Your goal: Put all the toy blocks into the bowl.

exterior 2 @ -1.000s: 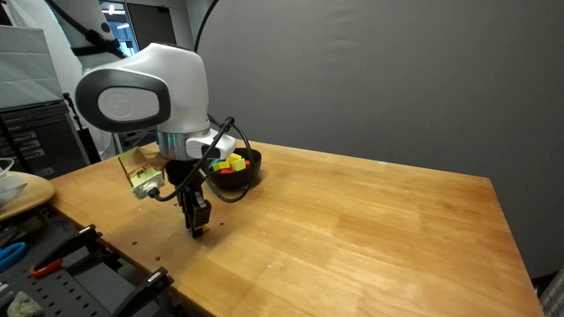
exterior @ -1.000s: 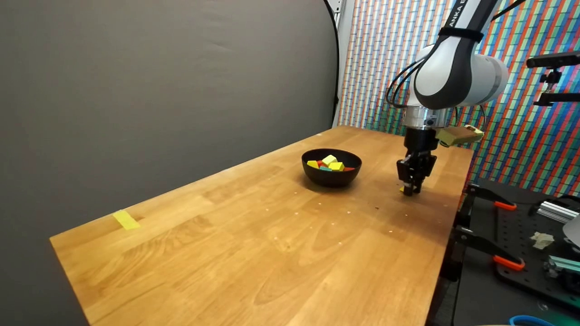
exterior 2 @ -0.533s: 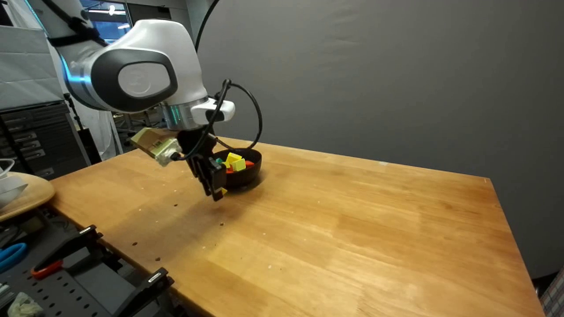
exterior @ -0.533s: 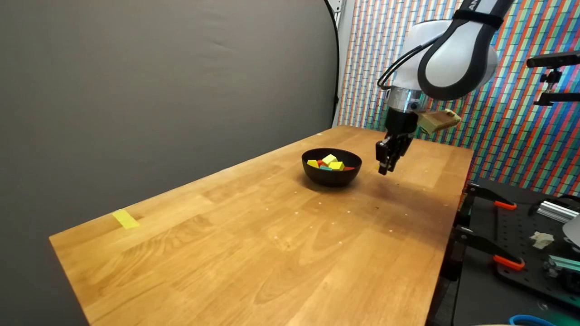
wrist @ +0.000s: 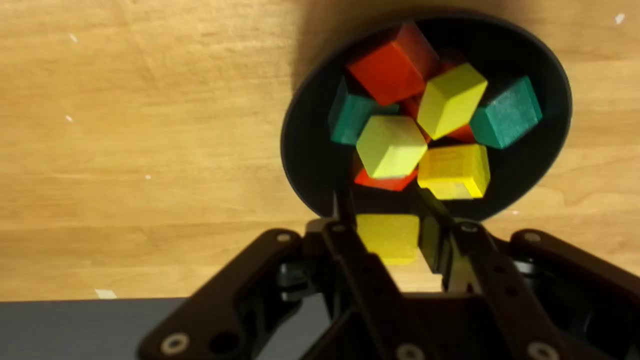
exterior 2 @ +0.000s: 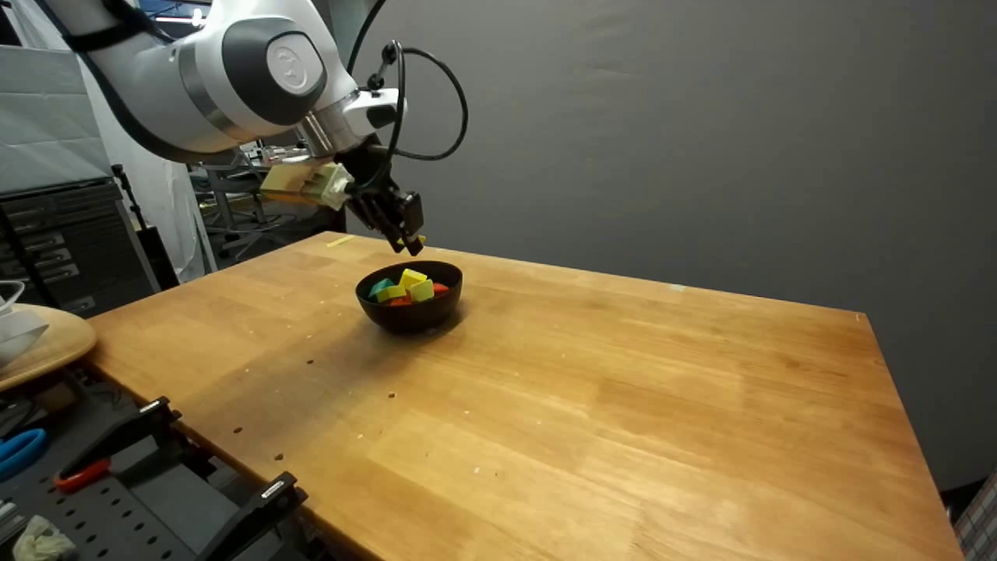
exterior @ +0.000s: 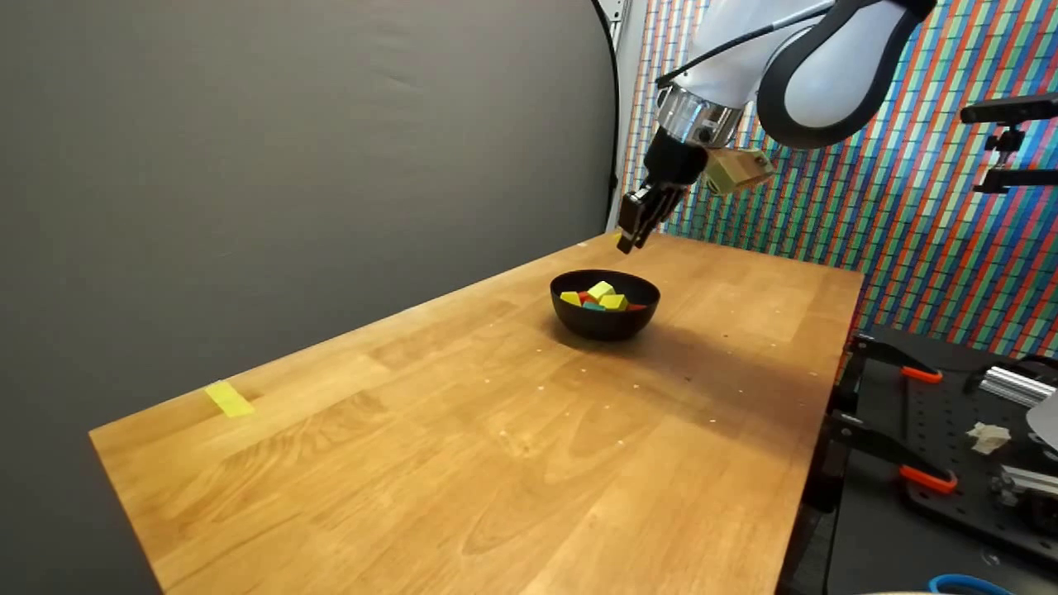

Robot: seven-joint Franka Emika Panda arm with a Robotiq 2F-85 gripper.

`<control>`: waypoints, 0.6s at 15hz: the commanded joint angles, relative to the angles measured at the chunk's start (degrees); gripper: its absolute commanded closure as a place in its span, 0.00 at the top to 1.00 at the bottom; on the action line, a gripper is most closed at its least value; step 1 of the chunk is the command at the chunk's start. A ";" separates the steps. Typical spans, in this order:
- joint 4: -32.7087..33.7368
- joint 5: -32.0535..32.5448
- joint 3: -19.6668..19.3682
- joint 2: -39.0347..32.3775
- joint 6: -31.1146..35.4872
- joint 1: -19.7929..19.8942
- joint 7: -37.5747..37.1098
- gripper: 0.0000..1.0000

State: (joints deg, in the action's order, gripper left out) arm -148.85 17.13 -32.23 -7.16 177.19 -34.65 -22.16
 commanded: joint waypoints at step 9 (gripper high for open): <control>-2.06 -7.02 21.88 18.63 -26.68 13.54 6.24 1.00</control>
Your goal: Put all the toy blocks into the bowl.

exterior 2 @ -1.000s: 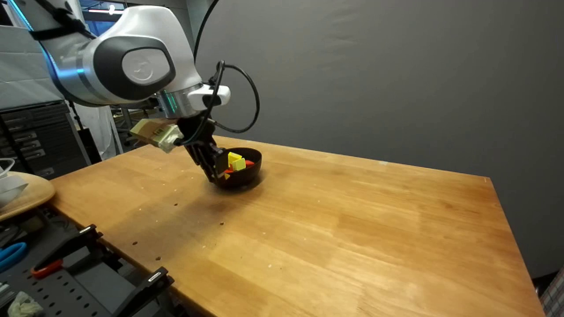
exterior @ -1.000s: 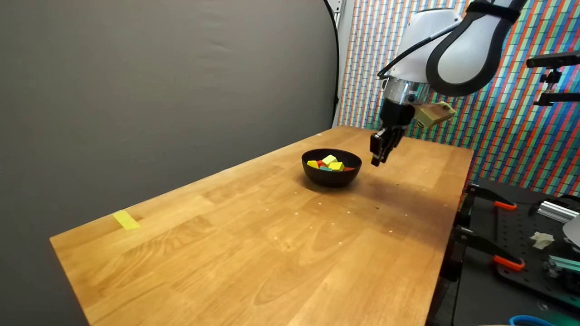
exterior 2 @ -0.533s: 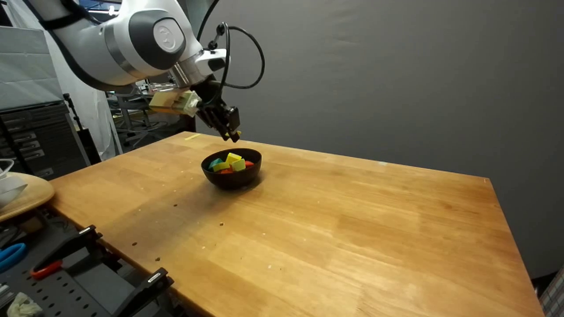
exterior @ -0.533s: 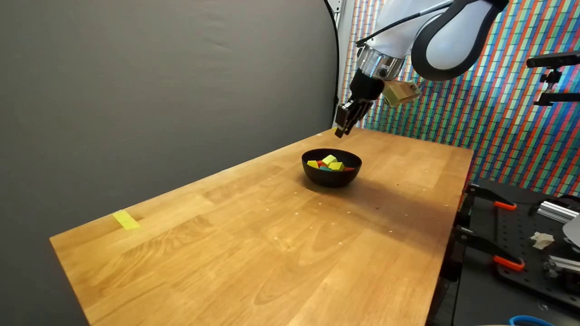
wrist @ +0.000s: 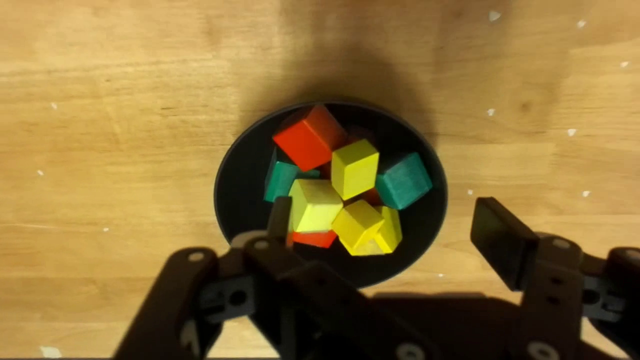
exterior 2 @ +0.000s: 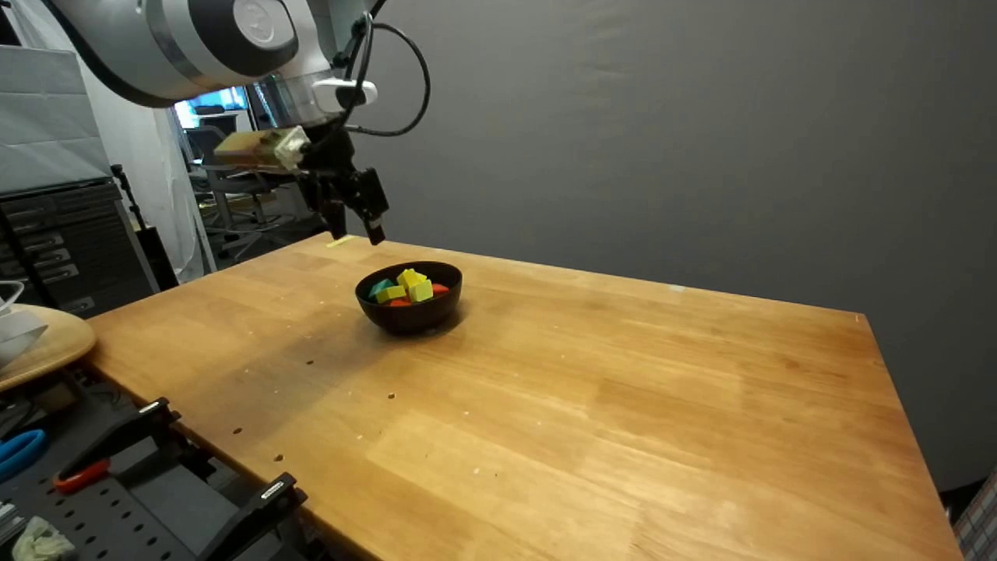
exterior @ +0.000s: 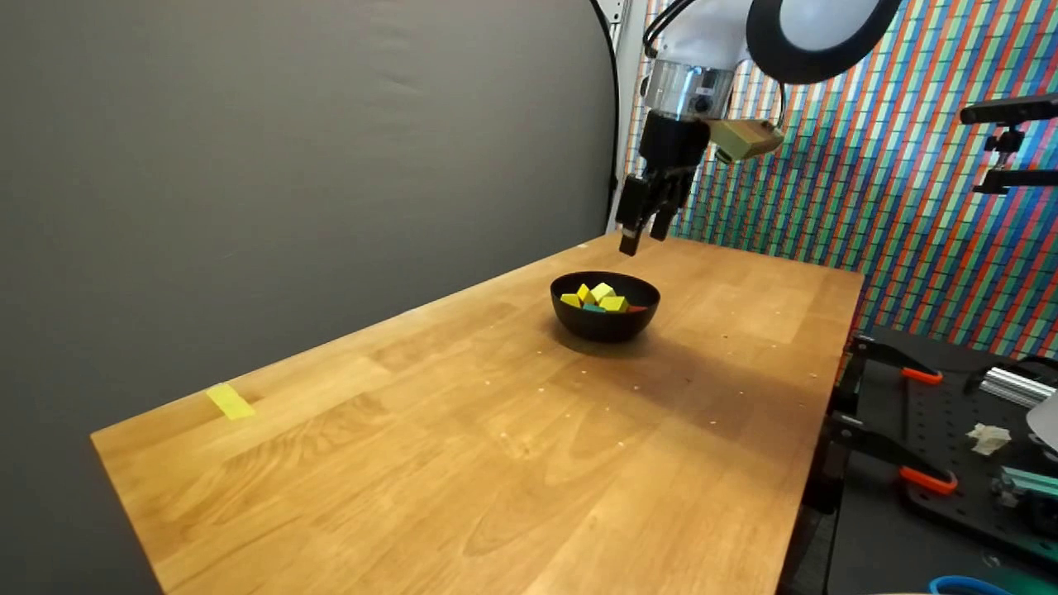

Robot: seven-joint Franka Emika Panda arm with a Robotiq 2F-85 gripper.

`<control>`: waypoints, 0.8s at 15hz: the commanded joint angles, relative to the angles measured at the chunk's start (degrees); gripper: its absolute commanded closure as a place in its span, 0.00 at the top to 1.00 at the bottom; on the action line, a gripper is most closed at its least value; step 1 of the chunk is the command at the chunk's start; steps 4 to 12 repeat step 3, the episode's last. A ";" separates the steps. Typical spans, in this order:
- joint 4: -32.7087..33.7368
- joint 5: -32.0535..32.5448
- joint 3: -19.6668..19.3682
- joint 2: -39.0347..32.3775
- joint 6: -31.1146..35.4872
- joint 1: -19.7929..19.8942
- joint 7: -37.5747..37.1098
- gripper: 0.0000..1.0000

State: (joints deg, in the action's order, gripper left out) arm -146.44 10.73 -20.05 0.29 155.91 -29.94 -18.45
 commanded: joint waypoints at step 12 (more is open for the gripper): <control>-9.87 -1.77 17.62 20.31 -5.37 15.25 2.23 1.00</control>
